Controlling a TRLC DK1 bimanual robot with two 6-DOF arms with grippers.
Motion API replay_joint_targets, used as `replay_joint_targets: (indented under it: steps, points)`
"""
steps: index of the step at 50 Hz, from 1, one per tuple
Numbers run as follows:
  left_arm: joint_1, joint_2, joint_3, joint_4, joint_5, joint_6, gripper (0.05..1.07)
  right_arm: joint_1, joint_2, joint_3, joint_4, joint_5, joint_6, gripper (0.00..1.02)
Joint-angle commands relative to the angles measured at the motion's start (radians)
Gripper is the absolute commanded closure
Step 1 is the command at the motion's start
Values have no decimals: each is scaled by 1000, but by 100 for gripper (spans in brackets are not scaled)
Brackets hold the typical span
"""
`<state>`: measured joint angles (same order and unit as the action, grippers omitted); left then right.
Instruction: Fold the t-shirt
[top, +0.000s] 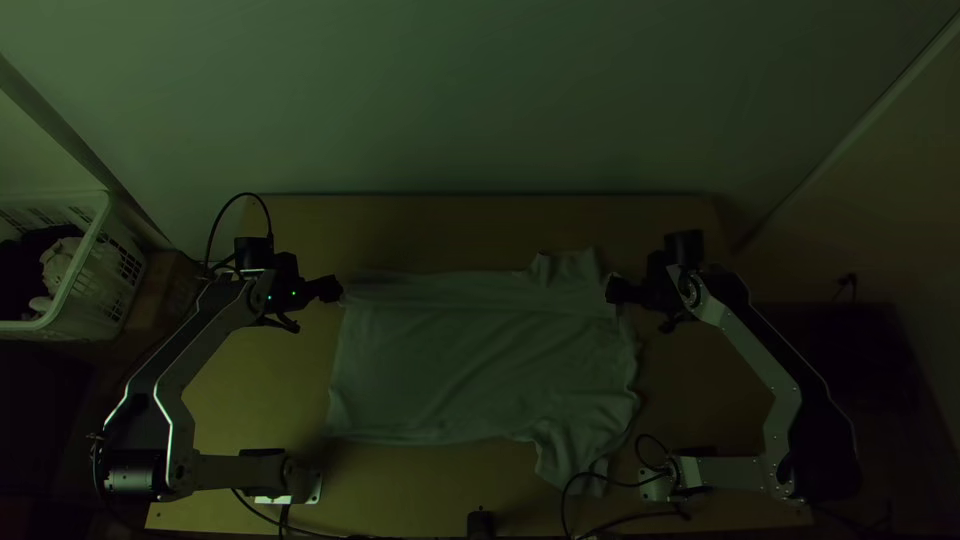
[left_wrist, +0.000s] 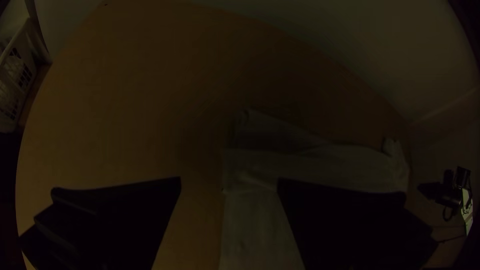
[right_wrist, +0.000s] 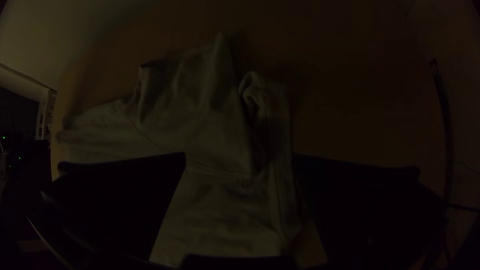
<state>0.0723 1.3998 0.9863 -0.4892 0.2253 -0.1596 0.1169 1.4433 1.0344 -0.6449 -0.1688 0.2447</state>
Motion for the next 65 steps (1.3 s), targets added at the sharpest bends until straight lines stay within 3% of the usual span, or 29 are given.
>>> replay_joint_targets:
  steps: [1,14,21,26,35,46,65]
  points:
    - [1,-51,5,-45,16,17,12,-3,-67,-33,-50,6,48,3]
    - [-14,-137,46,-241,20,35,12,15,-212,-16,-245,8,47,3]
    - [-16,-211,34,-318,20,51,12,17,-244,-22,-341,8,-24,3]
    - [-16,-260,15,-374,19,57,12,15,-279,-34,-391,8,-22,3]
    - [-14,-341,-49,-456,17,75,10,12,-304,-42,-506,3,105,4]
    - [-22,-351,-83,-629,0,66,10,40,-320,-77,-584,3,105,4]
    - [-97,-398,-167,-779,-132,117,10,59,-304,-155,-694,6,-25,5]
